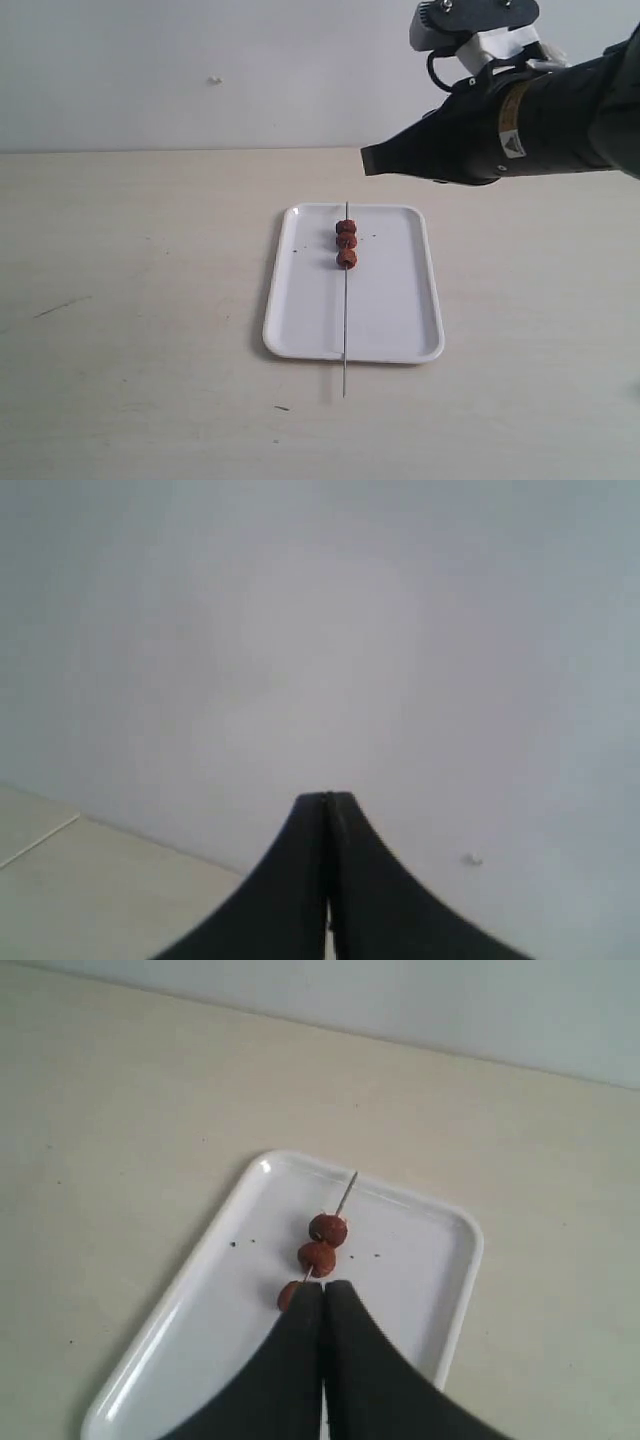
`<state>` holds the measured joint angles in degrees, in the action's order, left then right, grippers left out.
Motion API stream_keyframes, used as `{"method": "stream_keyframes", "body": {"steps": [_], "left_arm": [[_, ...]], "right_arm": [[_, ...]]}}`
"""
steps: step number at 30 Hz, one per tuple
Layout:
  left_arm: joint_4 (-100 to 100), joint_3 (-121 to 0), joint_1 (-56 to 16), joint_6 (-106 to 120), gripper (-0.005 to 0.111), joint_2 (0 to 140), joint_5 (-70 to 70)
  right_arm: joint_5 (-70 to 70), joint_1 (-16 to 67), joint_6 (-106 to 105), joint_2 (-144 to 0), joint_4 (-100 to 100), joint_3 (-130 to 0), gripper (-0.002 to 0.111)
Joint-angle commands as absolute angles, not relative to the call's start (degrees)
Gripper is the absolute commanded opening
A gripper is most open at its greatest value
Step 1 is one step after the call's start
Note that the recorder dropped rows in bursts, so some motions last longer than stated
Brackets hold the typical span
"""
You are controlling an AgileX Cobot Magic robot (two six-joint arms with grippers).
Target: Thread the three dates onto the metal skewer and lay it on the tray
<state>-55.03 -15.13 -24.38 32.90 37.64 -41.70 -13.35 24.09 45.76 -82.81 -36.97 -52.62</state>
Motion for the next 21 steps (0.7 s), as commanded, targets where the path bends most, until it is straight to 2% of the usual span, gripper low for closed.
{"method": "stream_keyframes", "body": {"steps": [1, 13, 21], "left_arm": [[-54.1, -10.2, -24.8, 37.2, 0.0, 25.8, -40.1], [-51.3, -8.6, -24.8, 49.6, 0.0, 3.5, -16.0], [-51.3, -8.6, -24.6, 53.3, 0.0, 0.0, 1.1]], "right_arm": [[-11.3, 24.0, 45.0, -78.3, -37.8, -50.7, 0.0], [-0.7, 24.0, 45.0, -62.6, -38.9, -42.5, 0.0], [1.0, 24.0, 40.0, -46.8, -39.3, -34.9, 0.0]]}}
